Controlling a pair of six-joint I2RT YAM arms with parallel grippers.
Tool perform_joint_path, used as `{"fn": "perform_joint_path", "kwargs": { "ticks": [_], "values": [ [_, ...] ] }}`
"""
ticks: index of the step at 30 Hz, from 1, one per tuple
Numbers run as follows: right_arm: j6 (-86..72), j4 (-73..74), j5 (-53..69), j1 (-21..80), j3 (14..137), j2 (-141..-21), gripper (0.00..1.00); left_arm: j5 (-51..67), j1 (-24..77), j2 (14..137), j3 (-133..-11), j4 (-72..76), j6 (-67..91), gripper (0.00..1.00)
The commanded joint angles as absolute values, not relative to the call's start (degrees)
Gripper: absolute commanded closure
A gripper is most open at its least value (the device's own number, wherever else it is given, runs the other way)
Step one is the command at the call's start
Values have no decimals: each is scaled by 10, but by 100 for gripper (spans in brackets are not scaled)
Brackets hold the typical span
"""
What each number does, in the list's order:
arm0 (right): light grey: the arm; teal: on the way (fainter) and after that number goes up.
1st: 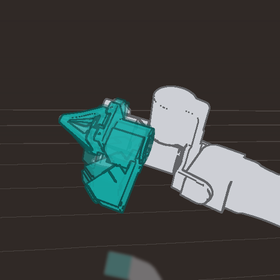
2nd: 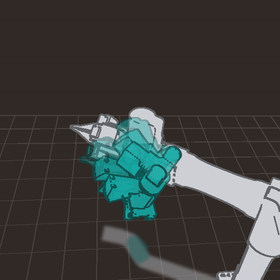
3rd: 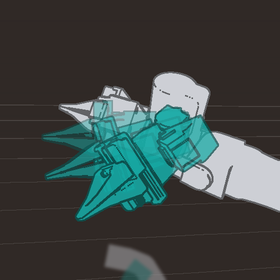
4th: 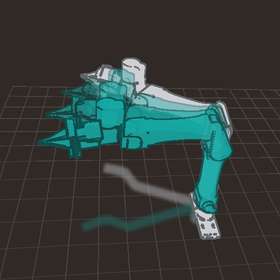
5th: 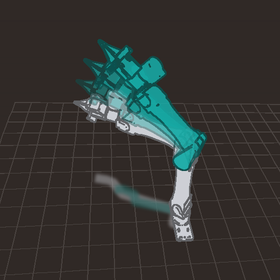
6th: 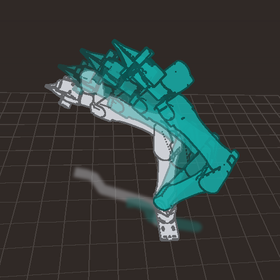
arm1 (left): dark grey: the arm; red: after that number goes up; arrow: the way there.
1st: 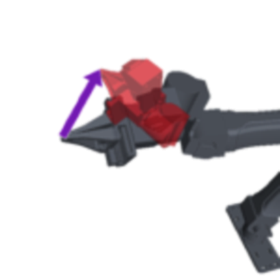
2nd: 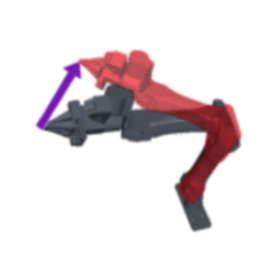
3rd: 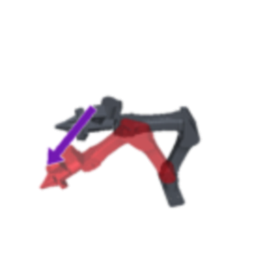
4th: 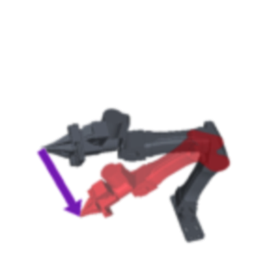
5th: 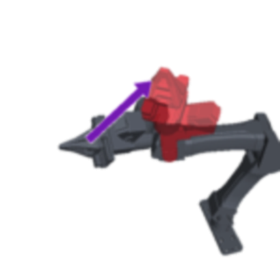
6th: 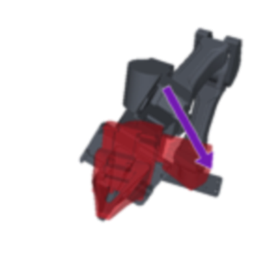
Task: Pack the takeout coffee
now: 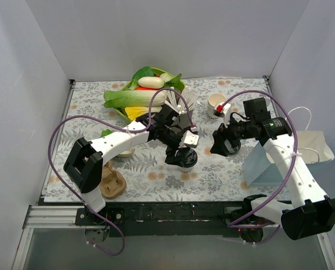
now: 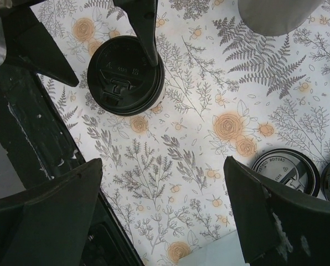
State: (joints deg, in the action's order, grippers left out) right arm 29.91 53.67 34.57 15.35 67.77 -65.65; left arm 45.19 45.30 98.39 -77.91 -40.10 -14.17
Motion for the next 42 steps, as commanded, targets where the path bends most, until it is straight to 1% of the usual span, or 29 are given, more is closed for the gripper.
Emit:
{"fn": "perform_joint_path", "kwargs": {
  "ticks": [1,10,18,42],
  "values": [
    [293,526,356,145,674,-640,2,458,461,983,-795,-403,-140,2],
    [287,516,366,135,665,-644,2,454,461,998,-801,-389,-125,2],
    [291,518,374,131,670,-656,2,478,461,989,-812,-378,-99,2],
    [287,511,385,127,667,-667,2,439,461,994,-787,-365,-50,4]
  ]
}}
